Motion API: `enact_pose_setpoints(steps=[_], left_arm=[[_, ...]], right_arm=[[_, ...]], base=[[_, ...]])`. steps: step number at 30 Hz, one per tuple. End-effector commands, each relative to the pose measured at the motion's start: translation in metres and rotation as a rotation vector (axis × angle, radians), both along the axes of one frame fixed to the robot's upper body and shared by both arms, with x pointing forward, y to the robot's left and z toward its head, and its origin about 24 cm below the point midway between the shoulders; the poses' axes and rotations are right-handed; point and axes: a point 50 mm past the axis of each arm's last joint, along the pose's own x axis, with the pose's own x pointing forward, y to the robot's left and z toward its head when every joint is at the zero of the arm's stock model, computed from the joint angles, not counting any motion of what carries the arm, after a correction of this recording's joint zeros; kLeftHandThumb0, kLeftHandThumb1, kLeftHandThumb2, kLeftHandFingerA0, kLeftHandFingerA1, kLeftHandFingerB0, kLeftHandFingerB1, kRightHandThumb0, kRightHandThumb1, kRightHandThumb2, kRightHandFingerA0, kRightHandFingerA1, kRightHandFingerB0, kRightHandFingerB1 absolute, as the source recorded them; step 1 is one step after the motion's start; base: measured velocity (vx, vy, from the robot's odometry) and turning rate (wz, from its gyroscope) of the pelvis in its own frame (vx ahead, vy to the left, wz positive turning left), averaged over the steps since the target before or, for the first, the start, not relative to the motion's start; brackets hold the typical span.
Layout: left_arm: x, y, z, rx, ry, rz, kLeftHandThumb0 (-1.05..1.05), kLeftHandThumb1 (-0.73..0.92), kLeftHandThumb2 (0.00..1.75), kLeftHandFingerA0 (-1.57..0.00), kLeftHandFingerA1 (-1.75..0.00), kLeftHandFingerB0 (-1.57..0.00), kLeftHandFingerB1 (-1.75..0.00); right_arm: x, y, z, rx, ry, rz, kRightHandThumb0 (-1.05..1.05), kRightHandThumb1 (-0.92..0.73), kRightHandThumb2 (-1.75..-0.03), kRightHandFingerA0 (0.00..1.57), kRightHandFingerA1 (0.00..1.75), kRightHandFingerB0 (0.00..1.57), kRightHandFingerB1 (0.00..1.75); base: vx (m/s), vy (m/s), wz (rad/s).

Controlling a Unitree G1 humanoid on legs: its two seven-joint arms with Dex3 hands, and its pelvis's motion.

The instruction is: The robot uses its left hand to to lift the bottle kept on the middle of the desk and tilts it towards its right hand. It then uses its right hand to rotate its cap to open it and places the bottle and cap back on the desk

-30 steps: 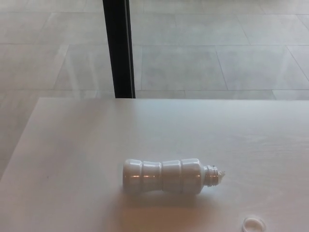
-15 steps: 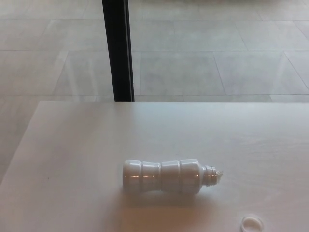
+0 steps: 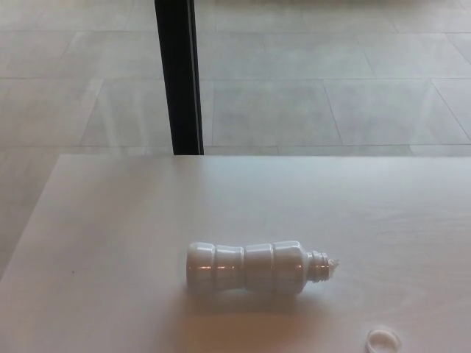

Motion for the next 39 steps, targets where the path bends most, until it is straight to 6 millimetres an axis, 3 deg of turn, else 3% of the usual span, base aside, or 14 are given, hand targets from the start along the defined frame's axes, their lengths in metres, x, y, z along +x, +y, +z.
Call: enact_pose_setpoints(steps=[1,3,4,6,11,12,14,16,17,27,33,34,35,39], left_arm=[[0.005,0.012,0.007,0.087,-0.005,-0.010,-0.81,0.83,0.69,-0.15,-0.82,0.00,-0.35],[0.008,0.012,0.006,0.085,-0.004,-0.037,-0.86,0.83,0.65,-0.14,-0.83,0.00,-0.38],[0.008,0.012,0.006,0.082,-0.004,-0.033,-0.87,0.82,0.65,-0.14,-0.83,0.00,-0.39],[0.008,0.012,0.005,0.080,-0.014,-0.014,-0.85,0.82,0.64,-0.15,-0.84,0.00,-0.37],[0.001,0.013,0.009,0.086,0.011,-0.031,-0.84,0.80,0.66,-0.17,-0.84,0.00,-0.46],[0.002,0.013,0.009,0.088,0.009,-0.018,-0.85,0.79,0.66,-0.17,-0.84,0.00,-0.52],[0.001,0.013,0.010,0.084,0.024,-0.061,-0.85,0.83,0.65,-0.18,-0.87,0.00,-0.53],[0.001,0.012,0.010,0.080,0.011,-0.048,-0.84,0.82,0.65,-0.17,-0.87,0.00,-0.51],[0.001,0.013,0.009,0.080,0.014,-0.038,-0.84,0.81,0.62,-0.21,-0.87,0.00,-0.48],[-0.002,0.013,0.011,0.078,0.029,-0.043,-0.84,0.81,0.63,-0.28,-0.93,0.00,-0.43],[-0.007,0.012,0.012,0.078,0.067,-0.079,-0.85,0.82,0.64,-0.31,-0.95,0.00,-0.60],[-0.006,0.012,0.012,0.071,0.051,-0.078,-0.86,0.61,1.02,-0.40,-0.83,0.00,-0.58],[-0.007,0.011,0.012,0.073,0.057,-0.091,-0.85,0.82,0.62,-0.30,-0.88,0.00,-0.51],[-0.003,0.012,0.011,0.075,0.045,-0.100,-0.86,0.81,0.64,-0.30,-0.90,0.00,-0.53]], right_arm=[[0.005,-0.003,0.002,0.007,-0.030,0.029,-0.54,-0.43,-0.68,0.49,1.09,0.11,0.96],[0.007,-0.006,-0.001,-0.005,-0.018,0.029,-0.58,-0.30,-0.86,0.69,0.99,0.22,0.71],[0.006,-0.005,0.000,0.014,-0.045,0.027,-0.54,-0.29,-0.86,0.50,0.88,0.21,0.70],[0.007,-0.004,0.000,-0.002,-0.038,0.038,-0.56,-0.41,-0.67,0.67,1.25,0.15,0.90],[-0.002,-0.001,0.002,0.004,-0.001,0.053,-0.52,-0.44,-0.66,0.47,1.04,0.15,0.88],[-0.003,-0.003,-0.001,0.004,0.003,0.046,-0.53,-0.30,-0.87,0.68,0.94,0.21,0.69],[-0.004,-0.003,-0.002,-0.003,0.005,0.051,-0.55,-0.43,-0.67,0.40,1.17,0.15,0.96],[-0.004,0.002,0.002,-0.008,-0.006,0.077,-0.61,-0.30,-0.88,0.46,0.89,0.23,0.73],[-0.002,0.004,0.004,-0.013,0.002,0.081,-0.55,-0.43,-0.68,0.42,1.14,0.16,0.97],[-0.010,0.001,0.000,-0.001,0.004,0.058,-0.49,-0.45,-0.63,0.26,1.08,0.15,0.92],[-0.012,0.003,0.004,-0.017,0.041,0.080,-0.52,-0.42,-0.67,0.44,1.12,0.15,0.93],[-0.011,0.003,0.006,-0.026,0.043,0.087,-0.53,-0.42,-0.67,0.53,1.09,0.17,0.93],[-0.011,0.003,0.005,-0.025,0.042,0.088,-0.52,-0.41,-0.68,0.53,1.08,0.17,0.94],[-0.006,0.006,0.006,-0.028,0.030,0.103,-0.52,-0.41,-0.67,0.57,1.09,0.19,0.91]], base=[[0.00,0.000,0.00],[0.00,0.000,0.00],[0.00,0.000,0.00],[0.00,0.000,0.00],[0.00,0.000,0.00],[0.00,0.000,0.00],[0.00,0.000,0.00],[0.00,0.000,0.00],[0.00,0.000,0.00],[0.00,0.000,0.00],[0.00,0.000,0.00],[0.00,0.000,0.00],[0.00,0.000,0.00],[0.00,0.000,0.00]])
